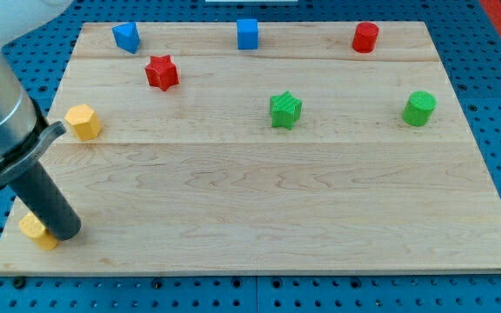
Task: Push the green star towards the bottom center of the board
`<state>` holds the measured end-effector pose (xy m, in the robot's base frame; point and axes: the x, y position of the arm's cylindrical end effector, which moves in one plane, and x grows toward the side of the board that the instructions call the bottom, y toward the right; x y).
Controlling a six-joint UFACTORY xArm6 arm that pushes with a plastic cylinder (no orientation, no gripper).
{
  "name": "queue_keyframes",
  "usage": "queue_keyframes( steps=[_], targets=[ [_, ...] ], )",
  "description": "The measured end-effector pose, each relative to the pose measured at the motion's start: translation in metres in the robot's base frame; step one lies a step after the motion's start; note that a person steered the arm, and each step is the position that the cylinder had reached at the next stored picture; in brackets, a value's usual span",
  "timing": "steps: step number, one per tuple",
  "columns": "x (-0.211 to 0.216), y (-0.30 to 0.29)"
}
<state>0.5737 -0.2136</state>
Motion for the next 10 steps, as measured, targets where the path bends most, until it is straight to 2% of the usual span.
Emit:
queue_keyframes(
  steps=[2,5,7,8,10],
  targets=[
    [-0.003,0.036],
    [-0.007,0.046],
    [-0.083,0.067],
    [-0.108,0.100],
    [-0.111,0.127]
  ],
)
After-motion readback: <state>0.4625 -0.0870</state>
